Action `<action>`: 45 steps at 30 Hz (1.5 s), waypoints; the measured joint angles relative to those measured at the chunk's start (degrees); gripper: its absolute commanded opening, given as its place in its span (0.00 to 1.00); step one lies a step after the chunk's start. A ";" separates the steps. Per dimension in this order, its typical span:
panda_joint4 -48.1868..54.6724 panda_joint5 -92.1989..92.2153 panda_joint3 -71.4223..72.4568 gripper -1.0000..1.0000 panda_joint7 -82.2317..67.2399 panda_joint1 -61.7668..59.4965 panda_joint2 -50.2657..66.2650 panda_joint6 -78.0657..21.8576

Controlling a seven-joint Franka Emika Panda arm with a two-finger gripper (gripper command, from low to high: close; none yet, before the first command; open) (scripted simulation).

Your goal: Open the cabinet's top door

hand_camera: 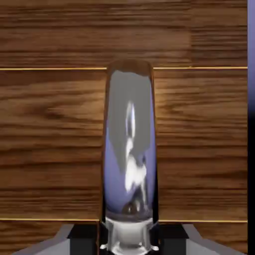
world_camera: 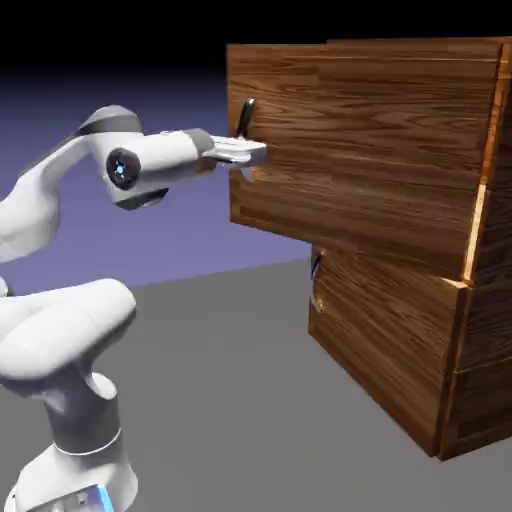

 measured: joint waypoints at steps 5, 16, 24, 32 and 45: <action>-4.96 -7.38 -10.38 0.00 -3.84 1.90 -0.03 -7.85; -8.72 -20.03 -30.25 0.00 -9.08 -10.64 2.01 -32.26; -5.08 -36.71 -46.39 0.00 -19.49 -12.11 16.34 -43.69; 2.89 -51.58 -58.64 0.00 -29.55 -8.49 32.95 -52.20; 23.51 -69.31 -76.31 0.00 -43.71 5.74 59.95 -66.92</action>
